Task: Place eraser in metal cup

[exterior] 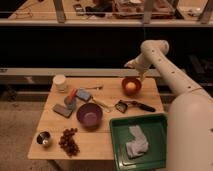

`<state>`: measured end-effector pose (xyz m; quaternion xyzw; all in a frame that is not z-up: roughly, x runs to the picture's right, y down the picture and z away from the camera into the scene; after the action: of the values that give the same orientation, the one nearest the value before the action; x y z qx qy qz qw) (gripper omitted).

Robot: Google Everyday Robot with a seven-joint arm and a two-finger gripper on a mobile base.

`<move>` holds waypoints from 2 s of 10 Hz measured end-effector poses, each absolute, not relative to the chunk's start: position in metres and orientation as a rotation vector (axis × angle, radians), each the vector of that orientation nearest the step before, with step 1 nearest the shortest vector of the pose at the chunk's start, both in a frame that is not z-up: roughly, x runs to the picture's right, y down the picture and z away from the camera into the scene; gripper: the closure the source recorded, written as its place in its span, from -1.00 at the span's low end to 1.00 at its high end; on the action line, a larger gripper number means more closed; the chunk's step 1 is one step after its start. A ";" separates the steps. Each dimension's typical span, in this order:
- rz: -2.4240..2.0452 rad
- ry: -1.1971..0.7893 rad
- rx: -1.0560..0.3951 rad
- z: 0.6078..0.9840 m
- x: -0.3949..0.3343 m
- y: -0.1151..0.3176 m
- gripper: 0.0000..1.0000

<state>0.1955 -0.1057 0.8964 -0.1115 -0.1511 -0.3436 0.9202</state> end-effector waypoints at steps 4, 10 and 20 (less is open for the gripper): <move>-0.706 -0.310 -0.229 0.896 0.195 -0.106 -0.60; -0.706 -0.310 -0.229 0.896 0.196 -0.106 -0.60; -0.772 -0.290 -0.164 0.887 0.189 -0.109 -0.60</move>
<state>0.1891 -0.1086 0.8873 -0.0795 -0.1406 -0.3747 0.9130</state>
